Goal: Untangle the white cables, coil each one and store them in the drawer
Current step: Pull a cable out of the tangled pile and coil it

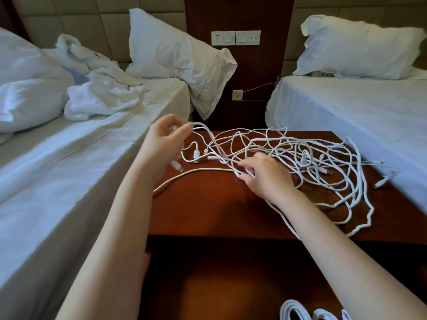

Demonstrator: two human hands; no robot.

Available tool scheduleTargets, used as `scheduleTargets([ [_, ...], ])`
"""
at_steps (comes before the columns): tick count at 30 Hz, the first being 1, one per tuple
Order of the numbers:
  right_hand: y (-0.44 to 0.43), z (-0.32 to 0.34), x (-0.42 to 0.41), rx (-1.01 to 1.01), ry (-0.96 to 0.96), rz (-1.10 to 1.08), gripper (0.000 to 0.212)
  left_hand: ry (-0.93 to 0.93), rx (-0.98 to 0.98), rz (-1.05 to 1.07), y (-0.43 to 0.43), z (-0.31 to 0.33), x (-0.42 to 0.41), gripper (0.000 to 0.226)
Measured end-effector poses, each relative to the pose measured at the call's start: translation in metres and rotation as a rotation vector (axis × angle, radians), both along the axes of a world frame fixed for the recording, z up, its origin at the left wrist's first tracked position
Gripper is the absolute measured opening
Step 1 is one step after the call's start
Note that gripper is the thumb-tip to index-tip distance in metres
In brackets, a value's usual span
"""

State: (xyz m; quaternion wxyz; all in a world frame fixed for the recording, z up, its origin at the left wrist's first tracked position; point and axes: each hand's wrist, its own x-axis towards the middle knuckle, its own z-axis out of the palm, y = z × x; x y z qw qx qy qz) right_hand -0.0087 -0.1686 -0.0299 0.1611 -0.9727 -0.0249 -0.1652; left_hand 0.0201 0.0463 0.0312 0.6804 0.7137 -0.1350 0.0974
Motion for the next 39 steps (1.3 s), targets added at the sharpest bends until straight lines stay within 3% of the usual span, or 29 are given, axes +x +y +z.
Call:
scheduleTargets([
  [2,0.002,0.009,-0.004,0.004,-0.156,0.053,0.039,0.008,0.058,-0.064,-0.006,-0.002,-0.002,0.023],
  [6,0.013,0.029,-0.010,0.231,-0.518,0.260,0.035,0.010,0.122,-0.173,-0.020,0.007,-0.013,0.026],
  [9,0.017,0.032,-0.011,0.294,-0.495,0.305,0.028,0.001,0.164,-0.267,-0.033,0.017,-0.026,0.022],
  [12,0.011,0.033,-0.012,0.423,-0.501,0.276,0.032,0.038,0.248,-0.311,-0.041,0.022,-0.033,0.033],
  [16,0.010,0.039,-0.016,0.678,-0.482,0.244,0.023,0.187,0.356,-0.611,-0.047,0.021,-0.038,0.048],
  [20,0.008,0.038,-0.017,0.730,-0.502,0.339,0.019,0.253,0.399,-0.828,-0.053,0.023,-0.048,0.040],
  [22,0.012,0.031,-0.012,0.726,-0.435,0.401,0.020,0.240,0.332,-0.923,-0.052,0.027,-0.051,0.033],
  [25,0.028,0.023,-0.007,0.813,-0.231,0.389,0.024,0.186,0.067,-0.985,-0.050,0.032,-0.051,0.033],
  [30,0.037,0.005,-0.018,0.517,-0.057,0.503,0.032,0.103,-0.297,-0.935,-0.046,0.036,-0.045,0.028],
  [33,0.040,-0.002,-0.018,0.442,0.040,0.540,0.028,-0.037,-0.271,-0.645,-0.048,0.029,-0.035,0.017],
  [36,0.041,-0.002,-0.017,0.372,0.094,0.515,0.029,-0.119,-0.322,-0.384,-0.048,0.019,-0.023,0.018],
  [39,0.038,-0.004,-0.014,0.341,0.134,0.466,0.032,-0.217,-0.230,-0.127,-0.045,0.009,-0.015,0.021],
])
